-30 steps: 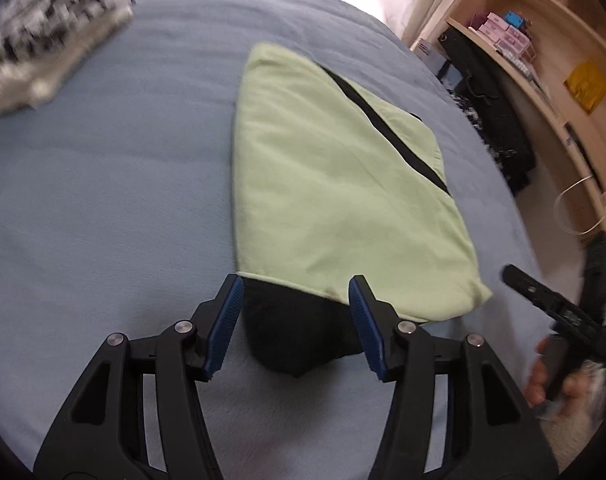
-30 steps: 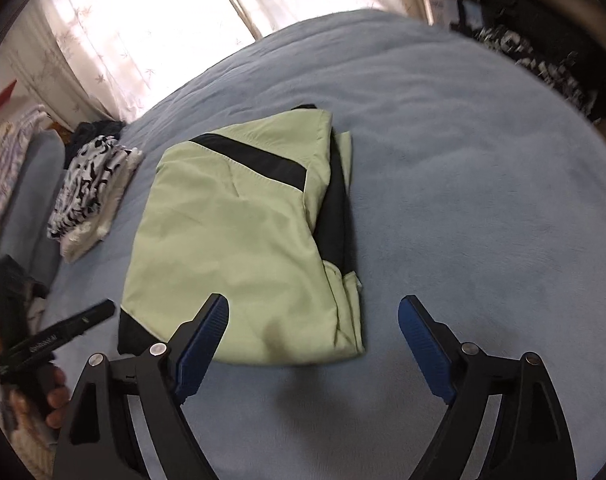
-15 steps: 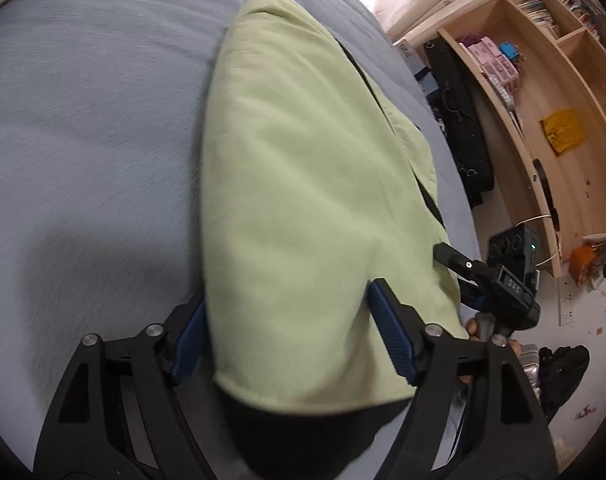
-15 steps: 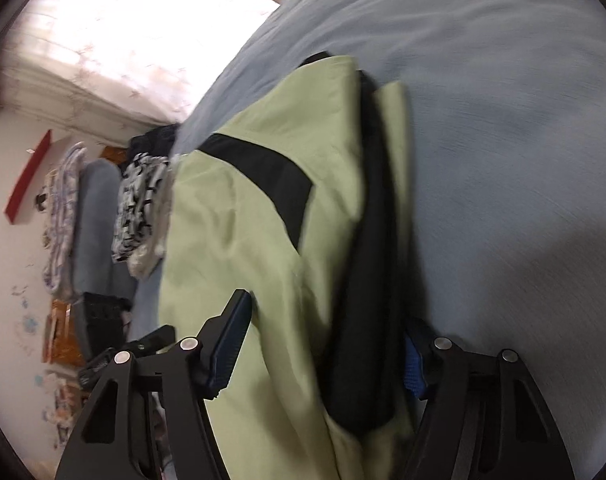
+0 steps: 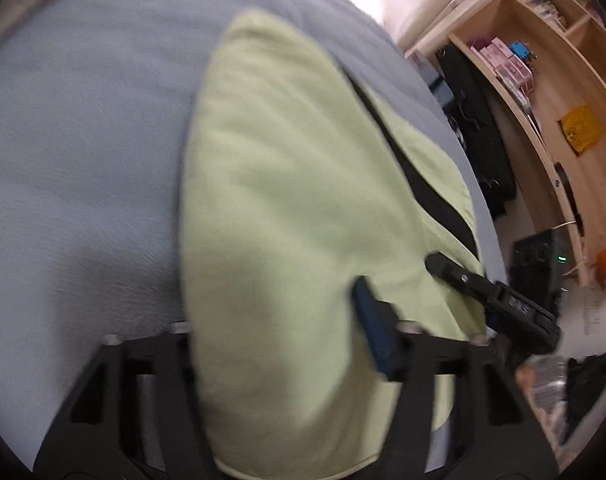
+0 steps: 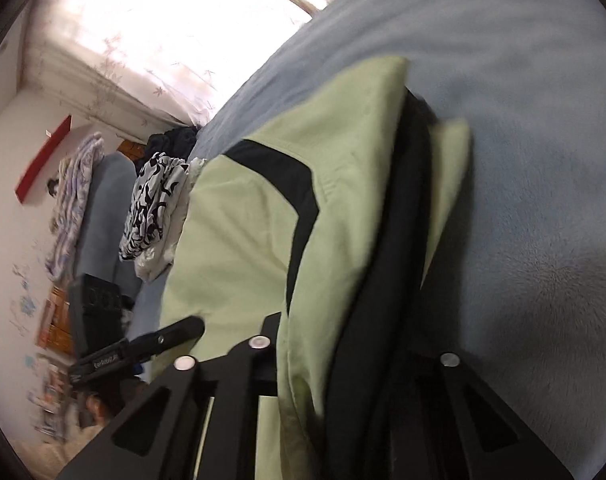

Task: Fold large clothes
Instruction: 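Grasp the folded green-and-black bundle with both tools, then lift and carry the bundle with both tools onto the folded clothes stack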

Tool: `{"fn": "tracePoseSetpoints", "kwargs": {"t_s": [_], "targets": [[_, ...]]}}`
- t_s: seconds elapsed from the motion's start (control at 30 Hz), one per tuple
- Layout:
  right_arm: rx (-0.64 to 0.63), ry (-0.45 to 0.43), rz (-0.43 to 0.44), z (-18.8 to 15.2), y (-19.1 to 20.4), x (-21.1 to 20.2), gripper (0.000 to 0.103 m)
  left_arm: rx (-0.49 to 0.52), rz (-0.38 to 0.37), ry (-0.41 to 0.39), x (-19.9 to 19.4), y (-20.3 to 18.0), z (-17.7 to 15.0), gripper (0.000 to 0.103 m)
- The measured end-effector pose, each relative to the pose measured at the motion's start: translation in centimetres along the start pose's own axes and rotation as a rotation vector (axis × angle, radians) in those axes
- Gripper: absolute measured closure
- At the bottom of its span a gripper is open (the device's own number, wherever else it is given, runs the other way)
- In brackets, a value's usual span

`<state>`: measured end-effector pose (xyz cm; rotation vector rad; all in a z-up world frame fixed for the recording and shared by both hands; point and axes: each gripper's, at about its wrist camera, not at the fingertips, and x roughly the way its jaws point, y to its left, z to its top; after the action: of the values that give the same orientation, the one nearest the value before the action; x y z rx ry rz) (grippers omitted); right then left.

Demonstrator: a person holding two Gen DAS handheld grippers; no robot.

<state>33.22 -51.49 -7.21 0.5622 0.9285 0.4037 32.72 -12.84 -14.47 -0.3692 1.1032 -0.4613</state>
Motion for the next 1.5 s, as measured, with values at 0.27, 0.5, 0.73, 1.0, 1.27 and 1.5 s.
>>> {"fn": "tracePoseSetpoints", "kwargs": {"t_s": [0.27, 0.5, 0.73, 1.0, 1.27, 1.5], "targets": [[-0.120, -0.070, -0.033, -2.4, 9.2, -2.8, 0.091, 0.252, 0.208, -0.169, -8.0, -5.5, -1.3, 0.074], [-0.207, -0.093, 0.057, -3.3, 19.0, -3.4, 0.092, 0.244, 0.214, -0.274, -21.7, -1.4, -1.9, 0.074], [-0.347, -0.106, 0.148, 0.0, 30.6, 0.4, 0.092, 0.220, 0.250, -0.376, -36.2, 6.0, 2.5, 0.074], [-0.398, -0.140, 0.211, 8.4, 40.9, 11.5, 0.092, 0.258, 0.350, -0.427, -44.4, 16.8, 16.9, 0.074], [-0.324, -0.162, 0.204, 18.4, 44.5, 28.8, 0.092, 0.261, 0.392, -0.409, -43.2, 30.3, 32.8, 0.074], [-0.193, -0.019, 0.162, 20.5, 42.2, 49.2, 0.091, 0.131, 0.398, -0.254, -35.7, 41.8, 38.4, 0.066]]}}
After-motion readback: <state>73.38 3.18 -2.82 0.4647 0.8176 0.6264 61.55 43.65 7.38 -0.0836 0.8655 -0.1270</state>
